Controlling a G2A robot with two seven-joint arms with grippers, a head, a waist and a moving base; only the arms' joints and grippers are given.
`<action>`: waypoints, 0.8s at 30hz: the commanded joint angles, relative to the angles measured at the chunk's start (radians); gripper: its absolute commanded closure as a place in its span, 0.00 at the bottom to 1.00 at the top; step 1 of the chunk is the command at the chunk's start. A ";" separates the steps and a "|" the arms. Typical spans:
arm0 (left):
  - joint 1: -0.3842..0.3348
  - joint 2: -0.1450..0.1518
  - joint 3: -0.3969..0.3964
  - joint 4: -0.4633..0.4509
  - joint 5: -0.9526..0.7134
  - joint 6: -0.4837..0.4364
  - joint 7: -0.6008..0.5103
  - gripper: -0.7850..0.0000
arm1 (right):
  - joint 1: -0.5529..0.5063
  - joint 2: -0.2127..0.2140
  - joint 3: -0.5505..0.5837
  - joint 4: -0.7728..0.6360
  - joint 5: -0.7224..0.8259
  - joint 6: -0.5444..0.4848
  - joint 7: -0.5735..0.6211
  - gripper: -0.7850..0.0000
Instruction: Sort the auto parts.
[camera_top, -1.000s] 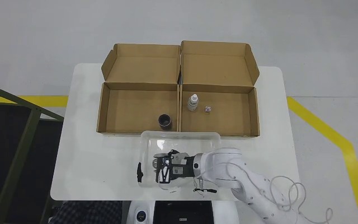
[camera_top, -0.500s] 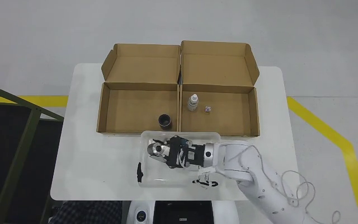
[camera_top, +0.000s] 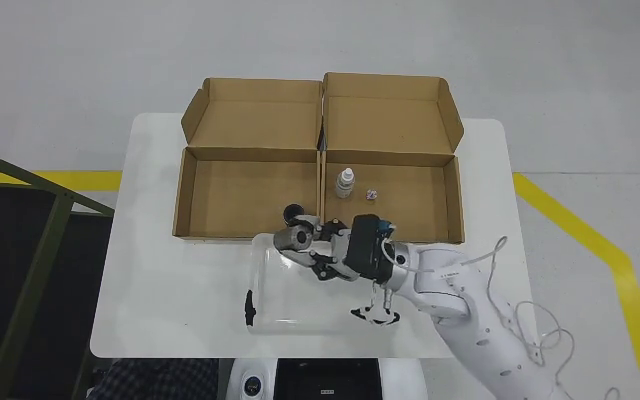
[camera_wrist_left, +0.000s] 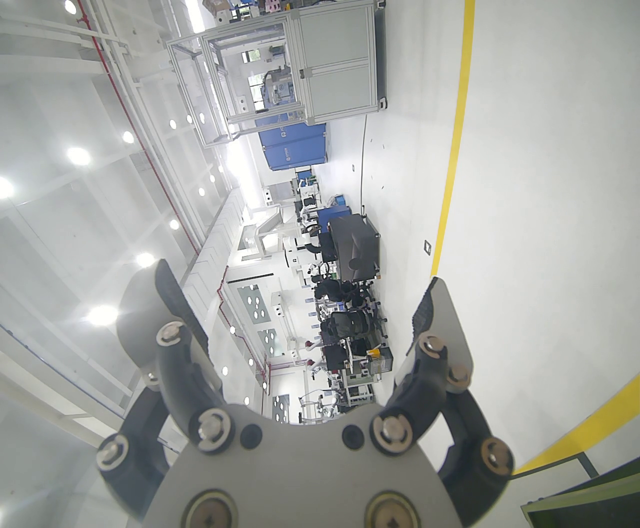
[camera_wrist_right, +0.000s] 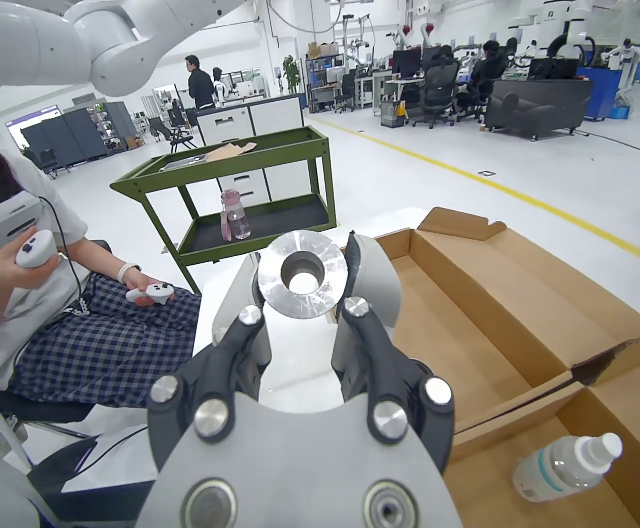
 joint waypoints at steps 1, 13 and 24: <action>0.000 0.000 0.000 0.000 0.000 0.000 0.000 0.00 | -0.005 0.001 0.013 -0.003 -0.001 0.006 -0.011 1.00; 0.000 0.000 0.000 0.000 0.000 0.000 0.000 0.00 | -0.018 0.003 0.044 -0.025 -0.005 0.026 -0.051 1.00; 0.000 0.000 0.000 0.000 0.000 0.000 0.000 0.00 | 0.001 0.001 0.042 -0.025 -0.055 0.073 -0.019 1.00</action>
